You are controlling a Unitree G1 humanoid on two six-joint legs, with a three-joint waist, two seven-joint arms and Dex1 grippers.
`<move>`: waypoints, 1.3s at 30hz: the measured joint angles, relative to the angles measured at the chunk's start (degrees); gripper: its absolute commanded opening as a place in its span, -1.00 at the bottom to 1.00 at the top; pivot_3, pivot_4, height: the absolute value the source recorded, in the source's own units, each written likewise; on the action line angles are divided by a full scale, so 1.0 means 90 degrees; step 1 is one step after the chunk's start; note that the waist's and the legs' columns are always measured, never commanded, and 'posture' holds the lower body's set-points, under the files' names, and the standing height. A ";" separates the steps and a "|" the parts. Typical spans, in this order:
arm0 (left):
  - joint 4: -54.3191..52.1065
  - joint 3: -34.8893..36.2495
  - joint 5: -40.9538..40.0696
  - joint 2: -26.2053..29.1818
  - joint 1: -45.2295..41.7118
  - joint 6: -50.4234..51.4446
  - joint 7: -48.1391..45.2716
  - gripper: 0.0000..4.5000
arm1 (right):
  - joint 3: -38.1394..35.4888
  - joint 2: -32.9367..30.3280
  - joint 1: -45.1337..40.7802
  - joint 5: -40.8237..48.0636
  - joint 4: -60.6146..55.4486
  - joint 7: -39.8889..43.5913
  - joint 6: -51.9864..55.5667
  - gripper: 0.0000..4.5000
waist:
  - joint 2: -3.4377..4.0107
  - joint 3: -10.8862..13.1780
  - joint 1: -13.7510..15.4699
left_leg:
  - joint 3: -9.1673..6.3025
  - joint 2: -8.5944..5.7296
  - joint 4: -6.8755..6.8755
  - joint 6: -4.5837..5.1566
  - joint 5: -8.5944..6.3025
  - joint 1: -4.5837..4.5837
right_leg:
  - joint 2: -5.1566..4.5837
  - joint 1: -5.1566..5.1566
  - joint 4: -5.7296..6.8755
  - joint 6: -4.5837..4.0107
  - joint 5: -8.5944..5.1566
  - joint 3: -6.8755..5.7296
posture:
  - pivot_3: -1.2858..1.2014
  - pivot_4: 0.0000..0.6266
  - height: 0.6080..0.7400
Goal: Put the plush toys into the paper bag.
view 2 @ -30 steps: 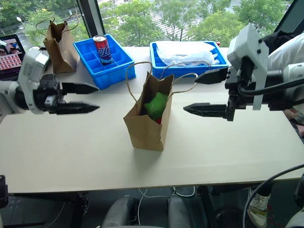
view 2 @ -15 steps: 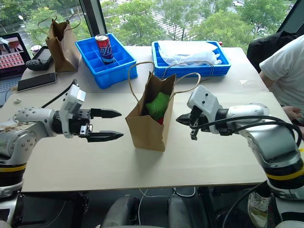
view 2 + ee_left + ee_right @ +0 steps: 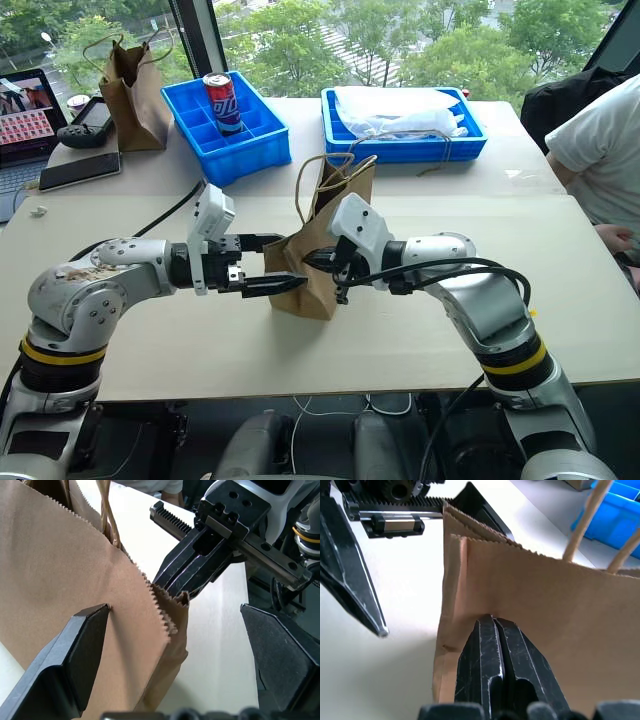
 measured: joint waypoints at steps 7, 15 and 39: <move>-0.0016 -0.0009 0.0038 0.0009 -0.0013 0.0005 0.0203 1.00 | 0.0181 0.0398 -0.0358 -0.0302 0.0544 -0.0088 -0.0154 -0.98 | 0.0000 0.0000 -0.0012 | 0.0000 -0.0003 0.0000 -0.0002 0.0001 0.0003 | -0.0002 -0.0002 0.0013 0.0000 0.0000 0.0001 | 0.03 -0.52 1.00; -0.0103 -0.0458 0.0688 0.0164 0.0006 -0.0431 0.0311 0.77 | 0.0189 0.0622 -0.0387 -0.0542 0.0745 -0.0147 -0.0246 -1.00 | 0.0000 0.0000 -0.0008 | 0.0000 -0.0005 0.0000 -0.0004 0.0002 0.0012 | -0.0003 -0.0003 0.0035 -0.0002 -0.0001 0.0002 | 0.03 -0.52 1.00; 0.2176 -0.1418 0.2611 0.0483 -0.1095 -0.3441 -0.1435 -0.99 | -0.1209 -0.0648 -0.0490 0.0863 -0.0813 0.0423 0.0901 -1.00 | 0.0000 0.0000 0.0044 | 0.0002 -0.0004 -0.0001 -0.0005 0.0003 0.0003 | -0.0001 -0.0006 0.0022 -0.0004 -0.0003 -0.0006 | 0.03 -0.52 1.00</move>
